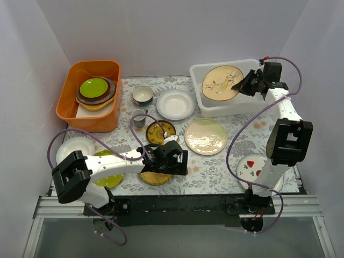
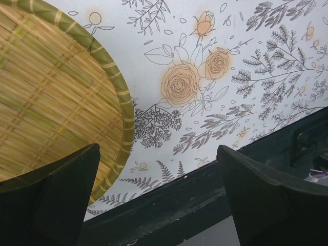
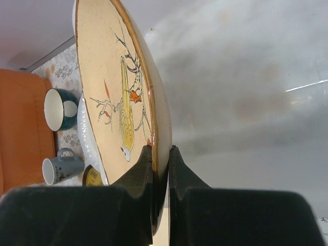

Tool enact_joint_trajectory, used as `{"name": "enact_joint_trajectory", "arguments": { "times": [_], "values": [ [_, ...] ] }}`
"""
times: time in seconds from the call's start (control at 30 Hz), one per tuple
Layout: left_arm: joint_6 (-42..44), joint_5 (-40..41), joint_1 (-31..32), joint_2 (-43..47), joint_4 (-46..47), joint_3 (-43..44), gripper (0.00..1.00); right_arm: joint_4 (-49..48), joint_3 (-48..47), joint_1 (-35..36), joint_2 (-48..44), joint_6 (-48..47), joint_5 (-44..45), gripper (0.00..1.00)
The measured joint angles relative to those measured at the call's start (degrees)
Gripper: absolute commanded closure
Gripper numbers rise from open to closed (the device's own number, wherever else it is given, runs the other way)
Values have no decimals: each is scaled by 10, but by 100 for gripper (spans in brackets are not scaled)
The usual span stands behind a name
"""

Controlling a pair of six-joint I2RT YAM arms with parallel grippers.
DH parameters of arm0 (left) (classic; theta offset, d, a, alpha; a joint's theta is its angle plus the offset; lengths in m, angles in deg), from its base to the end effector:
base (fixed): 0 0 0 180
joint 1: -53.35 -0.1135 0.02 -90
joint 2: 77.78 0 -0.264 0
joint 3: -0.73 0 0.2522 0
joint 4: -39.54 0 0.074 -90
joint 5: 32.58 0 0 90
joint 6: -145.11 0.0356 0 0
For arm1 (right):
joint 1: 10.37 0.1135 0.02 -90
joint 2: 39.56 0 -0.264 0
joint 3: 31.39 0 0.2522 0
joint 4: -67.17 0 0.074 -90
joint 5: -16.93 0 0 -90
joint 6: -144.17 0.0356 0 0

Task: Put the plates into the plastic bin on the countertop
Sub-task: Place the plate in the plastic bin.

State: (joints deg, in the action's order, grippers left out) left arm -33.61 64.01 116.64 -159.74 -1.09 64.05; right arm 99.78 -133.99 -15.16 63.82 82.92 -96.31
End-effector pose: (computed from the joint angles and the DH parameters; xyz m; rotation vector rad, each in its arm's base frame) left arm 0.1286 -0.2464 0.2003 -0.6634 2.7378 -0.7118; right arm 0.4221 -0.0213 0.3082 0.3949 2.1412 0.6772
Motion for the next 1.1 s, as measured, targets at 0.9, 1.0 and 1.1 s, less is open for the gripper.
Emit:
{"name": "enact_joint_trajectory", "arguments": {
  "times": [0.9,1.0,1.1],
  "values": [
    [-17,-28,0,27,37,-49,2,-24,-52,0,143,43,62,99],
    [-17,-28,0,27,38,-50,2,-25,-59,0,157,43,69,99],
    [-20,-30,0,27,44,-51,2,-22,-65,0,164,43,71,97]
  ]
}}
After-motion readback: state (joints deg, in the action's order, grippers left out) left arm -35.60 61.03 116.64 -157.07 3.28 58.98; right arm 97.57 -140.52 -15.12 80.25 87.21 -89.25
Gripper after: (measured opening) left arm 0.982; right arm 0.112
